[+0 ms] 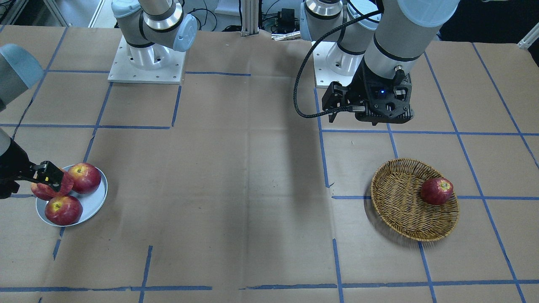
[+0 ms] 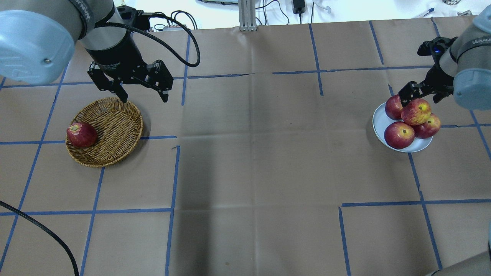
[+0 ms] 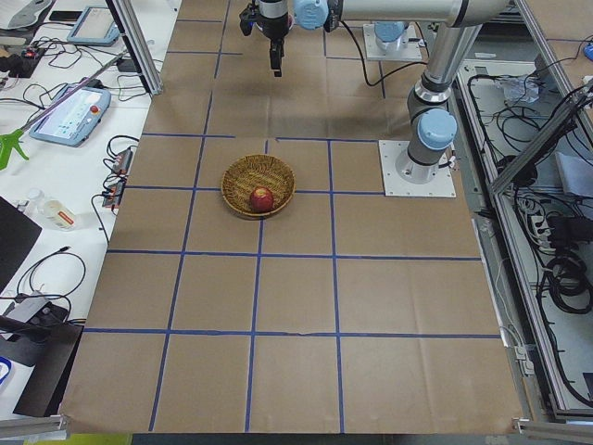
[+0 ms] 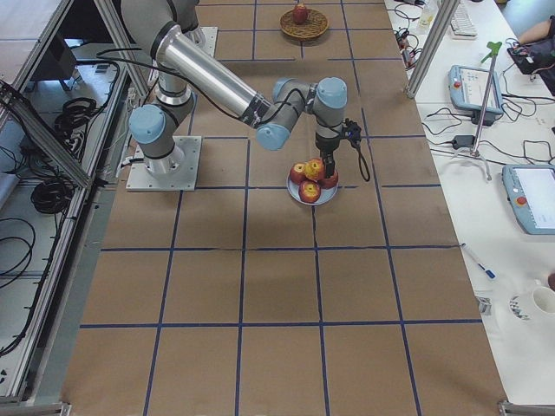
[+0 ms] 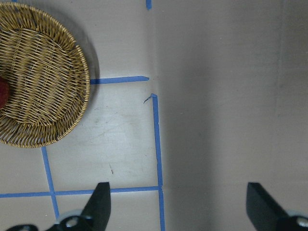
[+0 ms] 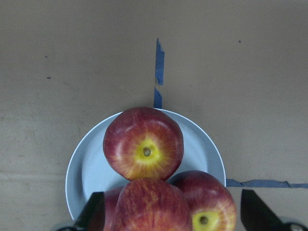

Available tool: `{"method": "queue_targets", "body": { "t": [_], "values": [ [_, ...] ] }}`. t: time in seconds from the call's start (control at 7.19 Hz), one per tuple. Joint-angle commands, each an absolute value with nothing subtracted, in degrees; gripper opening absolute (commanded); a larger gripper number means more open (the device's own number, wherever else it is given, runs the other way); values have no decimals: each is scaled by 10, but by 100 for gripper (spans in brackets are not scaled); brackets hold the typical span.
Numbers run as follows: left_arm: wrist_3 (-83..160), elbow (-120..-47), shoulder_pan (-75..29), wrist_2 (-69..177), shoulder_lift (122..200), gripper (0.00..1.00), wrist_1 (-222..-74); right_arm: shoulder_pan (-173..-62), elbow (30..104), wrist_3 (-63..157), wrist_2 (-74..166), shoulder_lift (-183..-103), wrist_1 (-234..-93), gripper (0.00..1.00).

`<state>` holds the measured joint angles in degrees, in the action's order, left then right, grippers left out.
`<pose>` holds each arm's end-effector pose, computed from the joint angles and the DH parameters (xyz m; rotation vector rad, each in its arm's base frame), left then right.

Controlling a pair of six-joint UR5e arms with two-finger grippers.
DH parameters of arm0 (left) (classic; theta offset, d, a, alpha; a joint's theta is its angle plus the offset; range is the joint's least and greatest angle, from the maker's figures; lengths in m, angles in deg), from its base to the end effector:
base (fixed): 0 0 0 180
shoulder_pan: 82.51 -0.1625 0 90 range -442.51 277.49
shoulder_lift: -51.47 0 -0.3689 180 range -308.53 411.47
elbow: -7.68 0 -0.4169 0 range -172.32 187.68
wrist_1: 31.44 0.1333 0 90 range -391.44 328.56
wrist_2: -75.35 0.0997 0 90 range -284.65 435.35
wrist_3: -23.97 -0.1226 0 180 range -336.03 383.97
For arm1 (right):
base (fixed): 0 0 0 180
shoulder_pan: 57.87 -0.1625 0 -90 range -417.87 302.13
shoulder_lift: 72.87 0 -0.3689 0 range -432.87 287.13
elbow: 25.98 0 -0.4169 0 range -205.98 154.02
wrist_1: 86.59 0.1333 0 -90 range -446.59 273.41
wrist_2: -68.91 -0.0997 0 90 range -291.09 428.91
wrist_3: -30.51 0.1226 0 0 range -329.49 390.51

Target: Transfer apple from basket to plate

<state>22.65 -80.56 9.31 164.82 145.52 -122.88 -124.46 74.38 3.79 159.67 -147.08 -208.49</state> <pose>-0.1513 -0.5296 0.3850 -0.0853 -3.1298 -0.1020 -0.1120 -0.5902 0.2218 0.0881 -3.0830 0.1316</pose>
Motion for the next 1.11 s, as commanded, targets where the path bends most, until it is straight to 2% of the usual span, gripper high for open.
{"method": "queue_targets", "body": {
  "t": [0.0,0.14,0.56,0.83,0.97],
  "values": [
    [226,-806,93,1648,1455,99,-1229,-1262,651,39,1598,-1478,-1963,100],
    [227,-806,93,1648,1456,99,-1228,-1286,615,69,1600,-1494,-1889,100],
    [226,-806,93,1648,1455,99,-1228,-1407,608,217,1598,-1575,-1748,100],
    [226,-807,93,1648,1455,99,-1228,-1514,613,320,1601,-1596,-1731,100],
    [227,-807,93,1648,1455,99,-1228,-1521,614,320,1602,-1600,-1731,100]
  ]
}}
